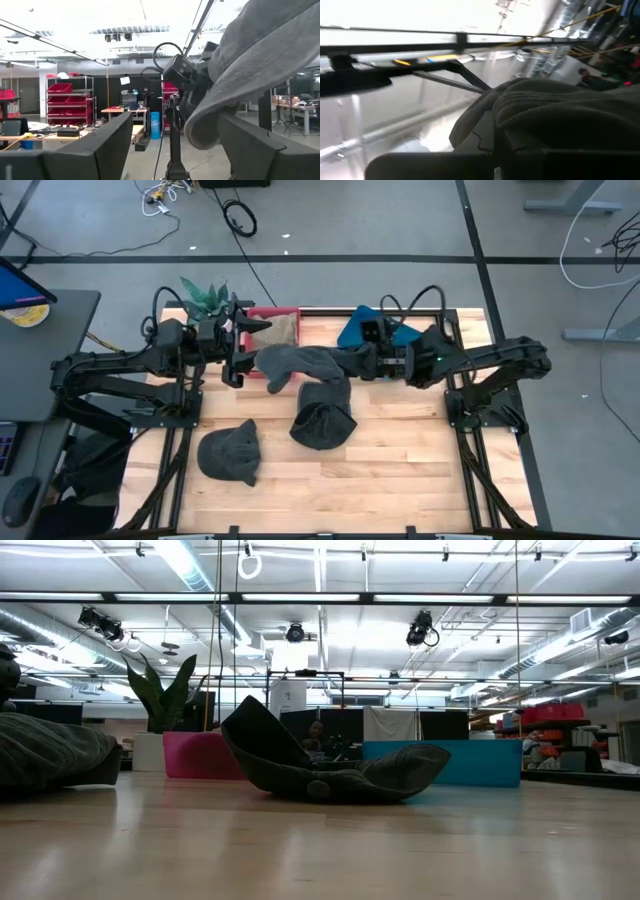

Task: Pick & Place hat
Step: Put the right black cap into the blue bin

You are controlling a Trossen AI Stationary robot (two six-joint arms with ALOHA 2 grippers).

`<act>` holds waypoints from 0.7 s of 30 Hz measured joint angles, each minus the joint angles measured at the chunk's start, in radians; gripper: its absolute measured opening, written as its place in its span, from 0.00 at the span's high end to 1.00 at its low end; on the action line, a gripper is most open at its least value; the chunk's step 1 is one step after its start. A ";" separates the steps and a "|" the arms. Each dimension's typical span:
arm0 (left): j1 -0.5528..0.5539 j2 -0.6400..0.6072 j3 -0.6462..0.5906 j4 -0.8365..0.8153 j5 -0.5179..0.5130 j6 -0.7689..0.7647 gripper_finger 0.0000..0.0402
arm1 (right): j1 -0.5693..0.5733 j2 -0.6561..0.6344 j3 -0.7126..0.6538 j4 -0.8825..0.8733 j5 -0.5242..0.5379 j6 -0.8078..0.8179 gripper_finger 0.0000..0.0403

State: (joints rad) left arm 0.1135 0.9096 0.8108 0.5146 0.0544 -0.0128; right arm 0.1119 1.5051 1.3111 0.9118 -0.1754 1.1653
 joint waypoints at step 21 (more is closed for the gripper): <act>0.000 0.000 0.000 0.099 0.111 -0.028 0.33 | -0.028 0.094 -0.001 0.167 -0.009 0.084 1.00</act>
State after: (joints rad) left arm 0.1139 0.9096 0.8108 0.6139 0.1652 -0.0405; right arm 0.0843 1.5990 1.3106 1.0786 -0.1841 1.2488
